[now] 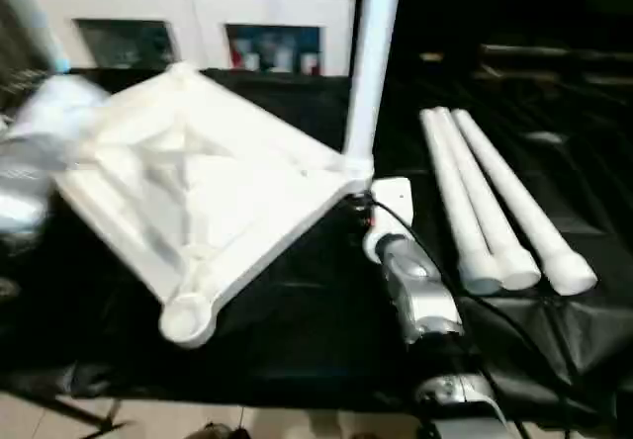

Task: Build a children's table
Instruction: Rotate table base

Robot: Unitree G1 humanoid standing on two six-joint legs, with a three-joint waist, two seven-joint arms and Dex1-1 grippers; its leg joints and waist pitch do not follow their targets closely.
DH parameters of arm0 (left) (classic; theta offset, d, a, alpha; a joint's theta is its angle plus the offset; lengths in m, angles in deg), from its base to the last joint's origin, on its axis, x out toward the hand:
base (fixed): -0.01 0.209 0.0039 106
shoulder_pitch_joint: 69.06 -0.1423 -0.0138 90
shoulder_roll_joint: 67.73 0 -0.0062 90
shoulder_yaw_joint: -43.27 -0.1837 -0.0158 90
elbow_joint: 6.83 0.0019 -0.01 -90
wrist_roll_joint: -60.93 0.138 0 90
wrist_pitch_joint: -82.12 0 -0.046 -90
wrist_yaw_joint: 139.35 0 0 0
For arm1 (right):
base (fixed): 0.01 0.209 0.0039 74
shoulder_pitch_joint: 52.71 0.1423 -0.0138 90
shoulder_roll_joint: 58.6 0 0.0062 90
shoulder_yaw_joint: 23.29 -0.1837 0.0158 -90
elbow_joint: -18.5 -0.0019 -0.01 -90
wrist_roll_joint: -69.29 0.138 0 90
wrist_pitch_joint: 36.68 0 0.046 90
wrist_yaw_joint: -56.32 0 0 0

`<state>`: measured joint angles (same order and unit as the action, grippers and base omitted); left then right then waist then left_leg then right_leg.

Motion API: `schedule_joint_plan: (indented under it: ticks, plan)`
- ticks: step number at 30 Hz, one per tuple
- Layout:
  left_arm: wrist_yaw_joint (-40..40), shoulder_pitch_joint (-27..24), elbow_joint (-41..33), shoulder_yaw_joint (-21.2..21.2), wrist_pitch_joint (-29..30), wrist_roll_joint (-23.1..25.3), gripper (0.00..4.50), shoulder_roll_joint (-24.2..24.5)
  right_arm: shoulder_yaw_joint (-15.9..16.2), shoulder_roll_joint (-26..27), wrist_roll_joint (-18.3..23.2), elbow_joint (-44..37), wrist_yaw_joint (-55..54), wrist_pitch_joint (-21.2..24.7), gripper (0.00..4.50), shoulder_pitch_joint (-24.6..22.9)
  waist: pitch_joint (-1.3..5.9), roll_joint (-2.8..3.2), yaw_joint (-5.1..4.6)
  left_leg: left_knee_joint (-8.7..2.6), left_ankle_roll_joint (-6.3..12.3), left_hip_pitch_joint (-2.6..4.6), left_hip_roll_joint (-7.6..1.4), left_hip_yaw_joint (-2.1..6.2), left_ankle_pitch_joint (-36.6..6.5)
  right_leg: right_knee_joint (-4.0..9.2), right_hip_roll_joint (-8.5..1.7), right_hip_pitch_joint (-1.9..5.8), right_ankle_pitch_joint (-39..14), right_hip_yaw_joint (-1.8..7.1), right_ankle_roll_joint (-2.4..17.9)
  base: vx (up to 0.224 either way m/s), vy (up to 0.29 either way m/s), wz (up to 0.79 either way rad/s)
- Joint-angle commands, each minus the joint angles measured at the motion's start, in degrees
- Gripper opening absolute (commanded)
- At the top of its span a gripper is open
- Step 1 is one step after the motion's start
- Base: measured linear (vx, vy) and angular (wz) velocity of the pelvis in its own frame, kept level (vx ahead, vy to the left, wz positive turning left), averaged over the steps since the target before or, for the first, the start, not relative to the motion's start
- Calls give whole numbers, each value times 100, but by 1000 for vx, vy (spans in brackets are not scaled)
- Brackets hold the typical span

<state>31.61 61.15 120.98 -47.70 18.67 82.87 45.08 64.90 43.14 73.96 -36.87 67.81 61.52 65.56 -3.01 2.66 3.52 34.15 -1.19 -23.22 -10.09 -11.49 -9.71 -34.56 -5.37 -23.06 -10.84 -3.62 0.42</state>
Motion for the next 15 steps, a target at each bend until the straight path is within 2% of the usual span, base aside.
schedule_joint_plan:
  ticks: [1, 2, 3, 4, 5, 7, 8, 9, 12, 15]
  plan:
    - [-494, -356, -468, -156, 656, 163, 121, 265, -10, 36, 78, 105, 65, -40, 348, 154, 408, 84, -25, -474, -309, 288, -319, 179, -1578, 313, -302, 148, -679, 226, 1156, 0, 0, 0]
    - [-680, -523, -624, -229, 868, 194, 121, 366, -20, 60, 112, 153, 100, -49, 348, 196, 402, 84, -42, -491, -307, 245, -317, 195, -1553, 294, -316, 174, -688, 225, 1150, 0, 0, 0]
    - [-895, -663, -767, -311, 1020, 202, 121, 440, -17, 72, 135, 186, 146, -50, 348, 230, 389, 88, -55, -491, -321, 262, -307, 187, -1670, 318, -304, 141, -810, 232, 1133, 0, 0, 0]
    - [-1160, -809, -949, -361, 1160, 125, 121, 485, -5, 82, 149, 210, 200, -66, 348, 264, 390, 90, -51, -489, -325, 267, -302, 187, -1704, 329, -303, 138, -851, 234, 1134, 0, 0, 0]
    - [-1756, -1088, -1415, -451, 1410, -165, 121, 526, 32, 83, 141, 290, 288, -79, 348, 343, 389, 88, -36, -490, -337, 270, -311, 188, -1713, 337, -328, 139, -863, 246, 1162, 0, 0, 0]
    - [-2203, -1299, -1787, -539, 1571, -380, 121, 566, 46, 85, 130, 370, 337, -104, 348, 410, 378, 86, -22, -498, -353, 266, -310, 184, -1758, 342, -324, 125, -930, 249, 1197, 0, 0, 0]
    - [-2252, -1328, -1848, -551, 1603, -400, 121, 574, 45, 86, 127, 384, 342, -109, 348, 419, 376, 87, -24, -505, -373, 262, -306, 190, -1840, 339, -319, 129, -976, 248, 1196, 0, 0, 0]
    - [-2491, -1460, -2129, -628, 1643, -550, 121, 619, 22, 93, 141, 439, 357, -117, 348, 466, 368, 85, -27, -505, -377, 261, -297, 185, -1891, 344, -310, 121, -1009, 250, 1191, 0, 0, 0]
    - [-3285, -1929, -3127, -918, 1608, -1049, 121, 841, 4, 88, 139, 612, 446, -159, 348, 596, 367, 60, -42, -513, -364, 229, -303, 213, -1952, 339, -343, 158, -1115, 254, 1208, 0, 0, 0]
    - [-3813, -2231, -3730, -1059, 1471, -1403, 121, 956, 19, 48, 122, 687, 522, -174, 348, 647, 366, 51, -77, -497, -335, 243, -292, 195, -1913, 330, -316, 138, -1106, 256, 1229, 0, 0, 0]
